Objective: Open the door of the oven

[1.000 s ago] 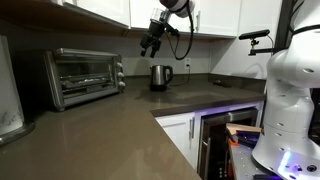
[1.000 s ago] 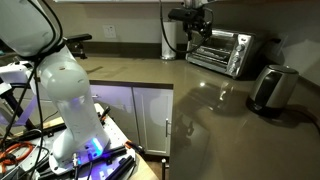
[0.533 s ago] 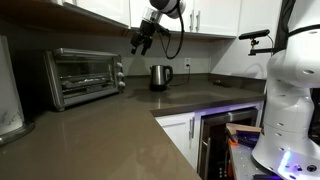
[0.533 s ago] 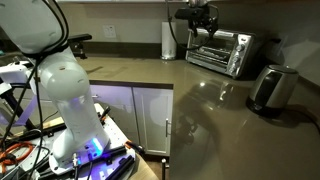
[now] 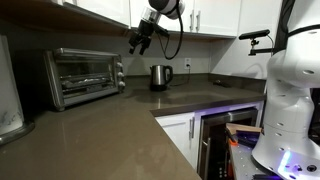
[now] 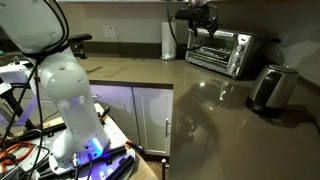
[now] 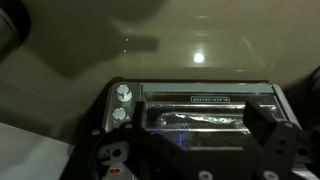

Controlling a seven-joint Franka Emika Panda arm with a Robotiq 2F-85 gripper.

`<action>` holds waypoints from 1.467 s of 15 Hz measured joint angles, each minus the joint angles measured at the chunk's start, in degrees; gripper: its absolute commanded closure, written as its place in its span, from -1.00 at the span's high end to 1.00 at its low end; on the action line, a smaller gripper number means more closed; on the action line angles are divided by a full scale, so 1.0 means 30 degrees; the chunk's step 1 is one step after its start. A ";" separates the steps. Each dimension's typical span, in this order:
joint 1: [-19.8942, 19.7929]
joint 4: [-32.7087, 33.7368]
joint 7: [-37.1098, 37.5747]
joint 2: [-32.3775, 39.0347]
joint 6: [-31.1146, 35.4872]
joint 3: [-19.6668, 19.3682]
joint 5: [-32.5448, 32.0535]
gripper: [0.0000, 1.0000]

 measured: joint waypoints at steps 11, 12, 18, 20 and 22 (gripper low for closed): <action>0.0302 0.0333 0.0997 0.2321 0.6782 0.1633 -0.0741 1.00; 0.0300 0.0334 0.1167 0.2313 0.7109 0.1634 -0.0766 1.00; 0.0385 0.0454 0.1095 0.2730 1.0285 0.1846 0.0121 1.00; 0.0478 0.0854 0.0556 0.3225 1.1036 0.2066 0.1140 1.00; 0.0508 0.1462 -0.0165 0.3809 1.1355 0.2387 0.2165 1.00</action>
